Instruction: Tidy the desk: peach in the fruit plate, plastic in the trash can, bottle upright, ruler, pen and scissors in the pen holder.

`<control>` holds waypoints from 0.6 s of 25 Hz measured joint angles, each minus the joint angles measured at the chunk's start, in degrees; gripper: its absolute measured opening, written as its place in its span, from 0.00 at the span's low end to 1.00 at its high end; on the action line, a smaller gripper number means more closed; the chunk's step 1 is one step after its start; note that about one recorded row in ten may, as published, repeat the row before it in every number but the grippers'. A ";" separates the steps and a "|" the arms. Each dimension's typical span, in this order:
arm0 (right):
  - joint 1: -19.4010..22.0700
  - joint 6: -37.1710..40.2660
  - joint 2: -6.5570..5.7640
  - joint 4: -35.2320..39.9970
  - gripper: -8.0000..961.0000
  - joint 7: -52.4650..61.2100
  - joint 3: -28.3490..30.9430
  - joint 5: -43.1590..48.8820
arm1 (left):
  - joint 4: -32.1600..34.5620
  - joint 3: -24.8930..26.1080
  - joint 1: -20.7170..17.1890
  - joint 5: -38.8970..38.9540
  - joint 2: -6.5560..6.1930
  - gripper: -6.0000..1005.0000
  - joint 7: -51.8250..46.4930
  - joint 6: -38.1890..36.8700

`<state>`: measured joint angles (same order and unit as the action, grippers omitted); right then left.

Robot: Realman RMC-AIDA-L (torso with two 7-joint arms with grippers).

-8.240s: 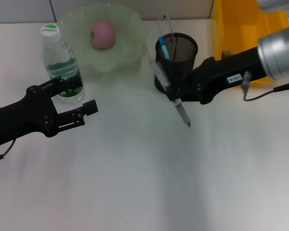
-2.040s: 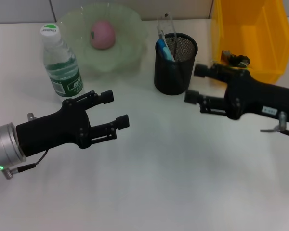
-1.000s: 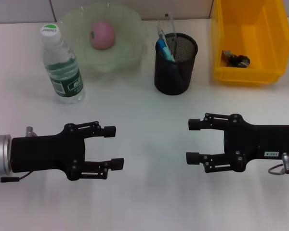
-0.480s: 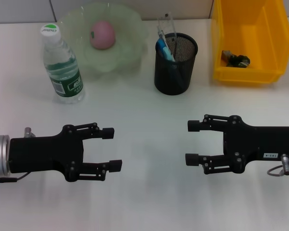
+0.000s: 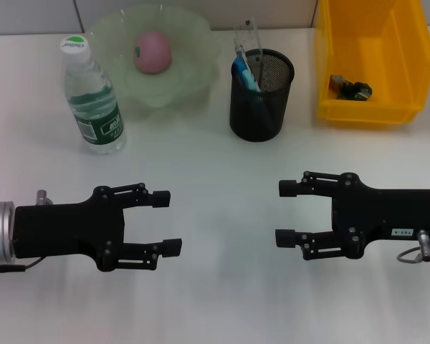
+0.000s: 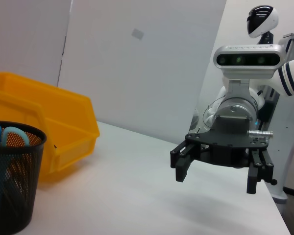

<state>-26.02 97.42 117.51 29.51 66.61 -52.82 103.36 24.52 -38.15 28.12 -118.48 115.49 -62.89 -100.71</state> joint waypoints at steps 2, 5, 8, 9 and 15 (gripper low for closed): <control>0.01 -0.01 0.00 -0.06 0.85 0.00 0.00 0.01 | 0.00 0.00 0.00 0.00 0.00 0.83 0.00 0.00; 0.01 -0.01 0.00 -0.07 0.85 0.00 0.00 0.33 | 0.46 0.00 -0.06 0.01 0.00 0.83 0.04 -0.20; 0.01 0.01 0.06 -0.07 0.85 0.01 0.00 0.56 | 0.51 0.00 -0.07 0.01 0.00 0.83 0.07 -0.21; 0.01 0.01 0.07 -0.06 0.85 0.01 0.00 0.57 | 0.51 0.00 -0.07 0.01 0.00 0.83 0.07 -0.21; -0.04 0.04 0.08 -0.07 0.85 0.02 0.00 0.61 | 0.53 0.00 -0.09 0.01 0.03 0.83 0.14 -0.31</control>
<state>-26.06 97.46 117.60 29.44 66.64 -52.82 103.98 25.05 -38.14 28.03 -118.47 115.52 -62.75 -101.02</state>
